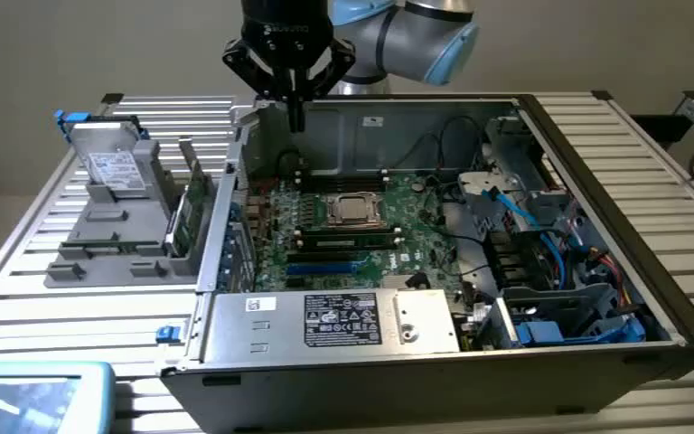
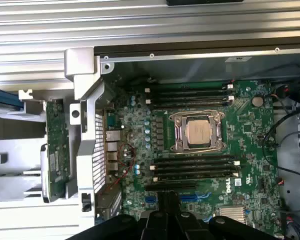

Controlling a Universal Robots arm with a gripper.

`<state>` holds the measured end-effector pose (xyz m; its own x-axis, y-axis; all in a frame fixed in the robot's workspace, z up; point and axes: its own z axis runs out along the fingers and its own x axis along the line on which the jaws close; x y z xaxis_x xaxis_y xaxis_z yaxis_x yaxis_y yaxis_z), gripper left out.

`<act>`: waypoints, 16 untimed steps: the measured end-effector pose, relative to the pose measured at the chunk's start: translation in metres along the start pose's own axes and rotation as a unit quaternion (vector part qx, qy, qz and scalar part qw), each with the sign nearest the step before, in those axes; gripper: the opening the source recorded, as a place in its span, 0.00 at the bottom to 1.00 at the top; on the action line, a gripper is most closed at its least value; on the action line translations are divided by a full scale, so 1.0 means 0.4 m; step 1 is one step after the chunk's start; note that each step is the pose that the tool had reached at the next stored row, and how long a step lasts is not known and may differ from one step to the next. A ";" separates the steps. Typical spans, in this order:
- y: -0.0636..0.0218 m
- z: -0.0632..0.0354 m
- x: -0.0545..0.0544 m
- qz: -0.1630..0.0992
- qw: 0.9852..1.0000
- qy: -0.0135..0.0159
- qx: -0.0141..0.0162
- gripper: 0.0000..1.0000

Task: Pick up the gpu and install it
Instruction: 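Reach for the gpu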

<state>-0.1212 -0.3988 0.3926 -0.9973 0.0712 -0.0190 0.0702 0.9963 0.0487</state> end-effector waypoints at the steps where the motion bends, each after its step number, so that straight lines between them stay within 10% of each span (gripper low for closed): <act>1: 0.000 0.000 0.000 0.000 1.000 0.000 0.000 0.12; 16: 0.000 0.000 0.010 0.000 1.000 0.000 0.000 0.12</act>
<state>-0.1254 -0.3986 0.3927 -0.9973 0.0712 -0.0189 0.0702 0.9963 0.0486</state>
